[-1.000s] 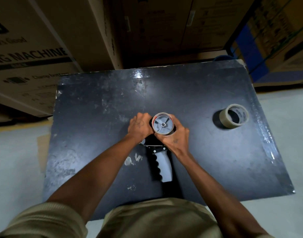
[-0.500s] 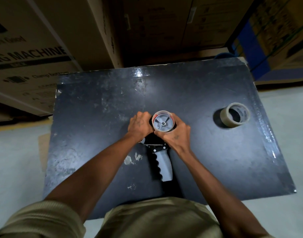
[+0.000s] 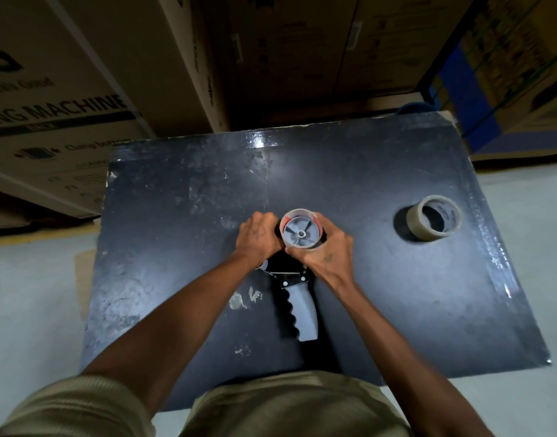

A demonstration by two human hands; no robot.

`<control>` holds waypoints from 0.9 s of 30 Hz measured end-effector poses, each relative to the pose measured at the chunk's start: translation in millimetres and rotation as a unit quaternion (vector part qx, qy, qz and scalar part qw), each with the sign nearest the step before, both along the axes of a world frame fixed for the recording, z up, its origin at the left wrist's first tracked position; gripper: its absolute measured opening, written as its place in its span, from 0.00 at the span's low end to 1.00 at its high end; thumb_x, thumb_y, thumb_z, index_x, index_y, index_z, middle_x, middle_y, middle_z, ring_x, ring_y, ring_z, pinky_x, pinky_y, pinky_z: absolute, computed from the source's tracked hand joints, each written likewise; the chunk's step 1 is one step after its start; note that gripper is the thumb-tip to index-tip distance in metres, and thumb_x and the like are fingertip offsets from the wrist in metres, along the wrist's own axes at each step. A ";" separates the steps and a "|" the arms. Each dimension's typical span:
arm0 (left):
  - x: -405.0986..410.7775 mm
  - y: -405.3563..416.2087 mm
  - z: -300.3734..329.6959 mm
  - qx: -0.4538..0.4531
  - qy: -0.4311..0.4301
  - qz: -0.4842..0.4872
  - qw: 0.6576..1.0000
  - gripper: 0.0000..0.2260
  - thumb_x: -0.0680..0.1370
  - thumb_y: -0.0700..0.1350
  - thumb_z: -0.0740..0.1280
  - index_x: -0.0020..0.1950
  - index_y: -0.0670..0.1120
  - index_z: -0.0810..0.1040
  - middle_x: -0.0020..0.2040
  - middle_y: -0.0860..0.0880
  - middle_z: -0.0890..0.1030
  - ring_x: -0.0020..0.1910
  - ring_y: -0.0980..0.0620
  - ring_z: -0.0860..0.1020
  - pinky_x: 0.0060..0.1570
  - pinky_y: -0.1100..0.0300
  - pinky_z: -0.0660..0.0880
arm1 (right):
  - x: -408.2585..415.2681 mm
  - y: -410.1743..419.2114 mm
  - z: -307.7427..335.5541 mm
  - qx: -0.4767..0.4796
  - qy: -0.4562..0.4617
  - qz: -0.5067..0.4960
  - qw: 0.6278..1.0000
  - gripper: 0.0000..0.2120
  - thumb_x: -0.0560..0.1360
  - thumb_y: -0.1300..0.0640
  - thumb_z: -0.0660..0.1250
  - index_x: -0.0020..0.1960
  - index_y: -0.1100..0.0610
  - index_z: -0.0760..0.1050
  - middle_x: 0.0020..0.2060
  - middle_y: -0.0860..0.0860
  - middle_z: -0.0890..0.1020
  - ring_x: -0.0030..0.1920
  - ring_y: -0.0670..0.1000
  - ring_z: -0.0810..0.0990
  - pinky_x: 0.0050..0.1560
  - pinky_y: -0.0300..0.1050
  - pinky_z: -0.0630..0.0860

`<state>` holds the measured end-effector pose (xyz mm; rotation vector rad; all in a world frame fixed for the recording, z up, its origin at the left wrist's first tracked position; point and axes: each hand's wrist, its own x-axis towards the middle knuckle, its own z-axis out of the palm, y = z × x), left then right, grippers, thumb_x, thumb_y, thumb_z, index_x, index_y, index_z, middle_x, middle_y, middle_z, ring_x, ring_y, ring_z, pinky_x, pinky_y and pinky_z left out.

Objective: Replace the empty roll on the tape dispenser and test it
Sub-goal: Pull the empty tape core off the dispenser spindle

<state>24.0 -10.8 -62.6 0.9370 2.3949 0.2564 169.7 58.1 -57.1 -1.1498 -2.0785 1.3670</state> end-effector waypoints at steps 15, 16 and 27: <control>-1.9 -6.4 -7.3 0.017 -0.009 0.016 1.000 0.15 0.76 0.52 0.68 0.58 0.44 0.78 0.59 0.37 0.77 0.61 0.35 0.76 0.61 0.48 0.71 | 1.4 3.5 13.4 0.006 0.068 -0.002 0.998 0.31 0.62 0.52 0.85 0.62 0.49 0.80 0.50 0.44 0.87 0.51 0.45 0.86 0.55 0.48 0.83; -1.9 -5.8 -7.3 0.020 -0.006 0.015 1.000 0.15 0.76 0.52 0.69 0.57 0.45 0.79 0.58 0.37 0.78 0.60 0.35 0.77 0.60 0.48 0.72 | 1.3 4.4 13.1 0.005 0.064 -0.003 0.998 0.31 0.62 0.50 0.85 0.62 0.49 0.80 0.50 0.44 0.87 0.51 0.45 0.86 0.55 0.50 0.83; -2.3 -8.5 4.0 0.049 -0.023 -0.030 0.998 0.16 0.67 0.56 0.75 0.53 0.56 0.82 0.47 0.47 0.86 0.51 0.42 0.83 0.49 0.51 0.80 | 30.0 9.4 7.2 -0.013 0.066 -0.036 0.997 0.36 0.58 0.49 0.85 0.64 0.47 0.79 0.53 0.43 0.86 0.54 0.44 0.84 0.59 0.51 0.81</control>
